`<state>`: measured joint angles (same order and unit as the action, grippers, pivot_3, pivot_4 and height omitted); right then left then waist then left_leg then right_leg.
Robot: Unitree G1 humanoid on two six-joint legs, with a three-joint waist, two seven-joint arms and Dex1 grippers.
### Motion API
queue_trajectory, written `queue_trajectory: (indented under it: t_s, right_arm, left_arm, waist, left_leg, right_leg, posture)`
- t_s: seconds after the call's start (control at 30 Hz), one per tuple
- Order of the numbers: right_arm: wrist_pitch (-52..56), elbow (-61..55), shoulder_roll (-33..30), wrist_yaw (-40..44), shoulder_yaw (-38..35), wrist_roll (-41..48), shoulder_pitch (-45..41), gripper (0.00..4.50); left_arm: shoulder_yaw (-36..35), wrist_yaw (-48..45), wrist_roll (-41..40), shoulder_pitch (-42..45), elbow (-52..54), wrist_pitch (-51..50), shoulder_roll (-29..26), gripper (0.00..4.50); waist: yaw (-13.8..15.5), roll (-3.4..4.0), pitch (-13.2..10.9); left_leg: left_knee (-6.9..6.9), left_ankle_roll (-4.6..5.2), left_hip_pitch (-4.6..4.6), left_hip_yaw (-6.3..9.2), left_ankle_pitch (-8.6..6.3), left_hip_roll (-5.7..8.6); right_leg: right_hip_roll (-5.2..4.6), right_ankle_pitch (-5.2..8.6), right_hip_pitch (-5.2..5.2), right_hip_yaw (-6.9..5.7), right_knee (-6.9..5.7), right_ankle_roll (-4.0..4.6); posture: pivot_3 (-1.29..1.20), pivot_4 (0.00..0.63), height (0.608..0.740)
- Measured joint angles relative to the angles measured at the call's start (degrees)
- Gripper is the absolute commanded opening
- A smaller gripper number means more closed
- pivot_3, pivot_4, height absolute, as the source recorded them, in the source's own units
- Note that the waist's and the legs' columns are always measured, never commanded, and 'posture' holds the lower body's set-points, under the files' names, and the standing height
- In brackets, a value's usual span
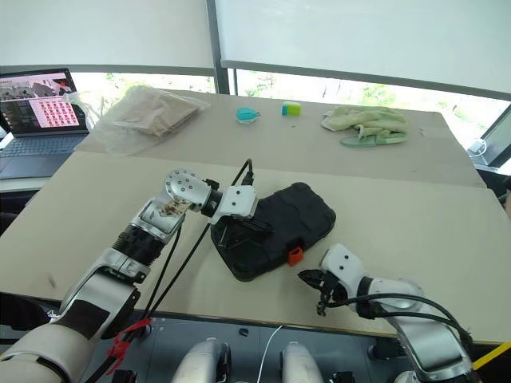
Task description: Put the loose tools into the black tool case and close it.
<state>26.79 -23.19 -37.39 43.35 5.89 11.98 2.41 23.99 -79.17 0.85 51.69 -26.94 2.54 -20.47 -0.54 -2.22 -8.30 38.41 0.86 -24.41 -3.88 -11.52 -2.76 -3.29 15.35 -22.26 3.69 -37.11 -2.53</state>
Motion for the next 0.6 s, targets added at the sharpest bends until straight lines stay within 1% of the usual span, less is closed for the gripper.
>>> queue_trajectory:
  t_s: [0.13,0.33,0.6]
  right_arm:
    - [-2.5,2.9,3.1,-2.5,0.6,-1.8,-1.6,0.0]
    - [-3.0,4.4,8.5,-4.9,-0.2,-1.1,-1.4,0.0]
    - [-2.3,4.3,10.9,-5.2,-2.2,1.3,-0.4,0.0]
  left_arm:
    - [0.0,-0.1,0.0,0.0,0.1,0.0,0.0,0.04]
    - [-0.1,-0.3,0.0,0.2,0.0,0.0,-0.4,0.04]
    - [0.0,-0.4,0.1,1.0,-1.0,0.1,-0.3,0.04]
  waist:
    - [-0.1,-0.01,0.0]
    - [-0.5,-0.03,0.0]
    - [-0.6,-0.01,0.0]
  left_leg:
    - [0.0,0.0,0.01,0.01,0.0,-0.01]
    - [-0.02,0.0,0.04,0.01,0.0,-0.07]
    - [-0.06,0.0,0.0,0.0,0.0,-0.08]
  right_leg:
    - [0.01,0.0,0.01,0.0,0.0,0.0]
    - [0.06,-0.01,-0.01,0.03,-0.02,0.02]
    - [0.08,-0.01,-0.1,0.09,-0.03,0.03]
  posture:
    - [0.0,0.15,0.74]
    - [0.0,0.15,0.74]
    - [0.0,0.15,0.74]
